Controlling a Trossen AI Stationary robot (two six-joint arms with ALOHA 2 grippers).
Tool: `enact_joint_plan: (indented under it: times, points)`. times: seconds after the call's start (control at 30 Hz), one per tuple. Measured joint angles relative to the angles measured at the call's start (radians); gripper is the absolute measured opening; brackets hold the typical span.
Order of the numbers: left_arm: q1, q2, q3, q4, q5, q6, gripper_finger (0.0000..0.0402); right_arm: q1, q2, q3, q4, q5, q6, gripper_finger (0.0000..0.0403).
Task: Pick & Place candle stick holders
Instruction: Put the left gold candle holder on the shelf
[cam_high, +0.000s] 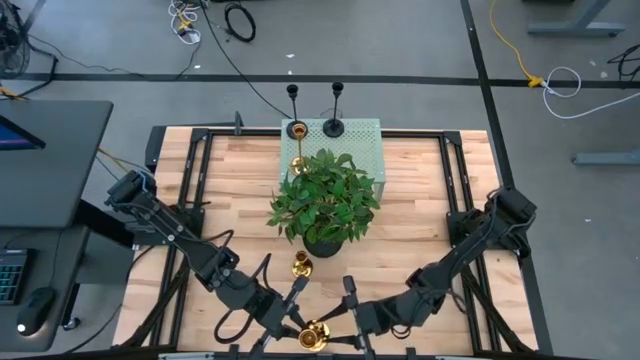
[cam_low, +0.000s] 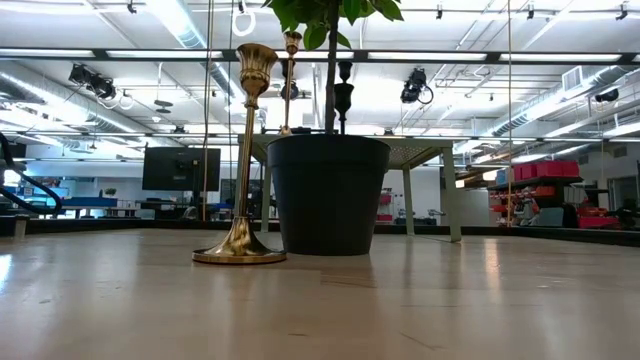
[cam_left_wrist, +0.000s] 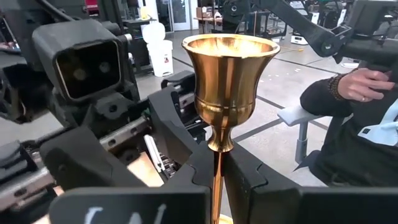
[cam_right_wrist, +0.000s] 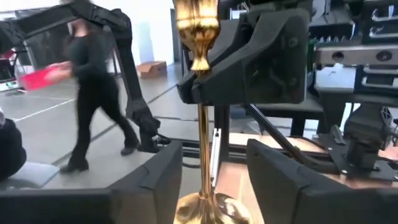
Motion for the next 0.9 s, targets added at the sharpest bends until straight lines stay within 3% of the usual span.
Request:
enact_joint_plan:
  times: [0.37, 0.9]
  points:
    - [0.000, -0.001, 0.000, -0.001, 0.000, 0.002, 0.0017, -0.042, 0.069, 0.000, 0.122, -0.100, 0.023, 0.0203]
    - [0.036, -0.001, 0.000, 0.000, -0.066, 0.015, 0.0016, -0.048, 0.074, 0.000, 0.140, -0.098, 0.019, 0.0203]
